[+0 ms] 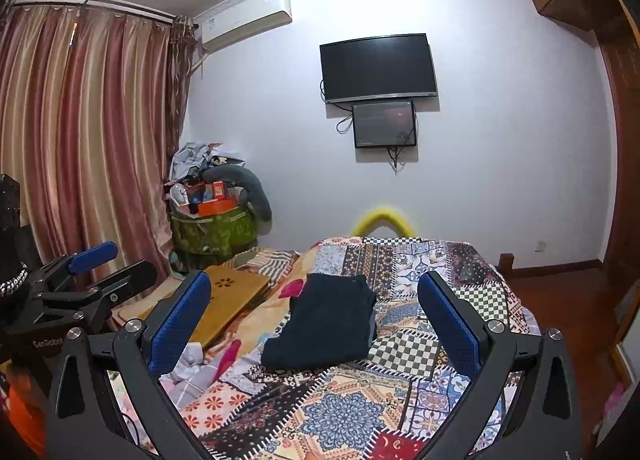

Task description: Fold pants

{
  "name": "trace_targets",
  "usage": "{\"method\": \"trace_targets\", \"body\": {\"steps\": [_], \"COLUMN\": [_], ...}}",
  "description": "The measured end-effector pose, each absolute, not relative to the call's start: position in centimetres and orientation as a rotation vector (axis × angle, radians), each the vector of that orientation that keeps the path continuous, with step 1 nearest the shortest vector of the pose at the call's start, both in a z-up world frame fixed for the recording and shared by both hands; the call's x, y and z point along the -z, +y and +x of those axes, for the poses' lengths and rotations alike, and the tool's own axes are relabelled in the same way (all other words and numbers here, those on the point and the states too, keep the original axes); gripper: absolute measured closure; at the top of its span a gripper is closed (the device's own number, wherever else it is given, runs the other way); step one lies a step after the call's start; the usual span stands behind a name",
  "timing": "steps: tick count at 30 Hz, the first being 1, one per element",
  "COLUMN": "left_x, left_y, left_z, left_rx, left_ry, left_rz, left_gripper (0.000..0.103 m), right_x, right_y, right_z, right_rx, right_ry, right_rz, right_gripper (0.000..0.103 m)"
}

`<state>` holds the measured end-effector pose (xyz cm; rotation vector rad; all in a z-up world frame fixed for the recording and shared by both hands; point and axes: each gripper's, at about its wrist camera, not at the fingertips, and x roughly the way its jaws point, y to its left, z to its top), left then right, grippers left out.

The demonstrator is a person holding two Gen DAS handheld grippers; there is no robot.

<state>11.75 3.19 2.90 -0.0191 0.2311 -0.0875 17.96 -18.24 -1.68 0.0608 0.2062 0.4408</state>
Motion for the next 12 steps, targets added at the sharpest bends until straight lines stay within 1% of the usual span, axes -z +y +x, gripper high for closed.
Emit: {"method": "trace_targets", "body": {"steps": [12], "left_x": [-2.62], "left_y": [3.47], "left_z": [11.76], "left_rx": [0.109], "left_ry": [0.250], "left_rz": [-0.035], "left_gripper": [0.000], "right_x": [1.74], "right_y": [-18.07], "right_z": [17.86], "right_rx": [-0.440], "right_ry": [0.214], "right_rz": [0.052], "right_gripper": [0.000]}}
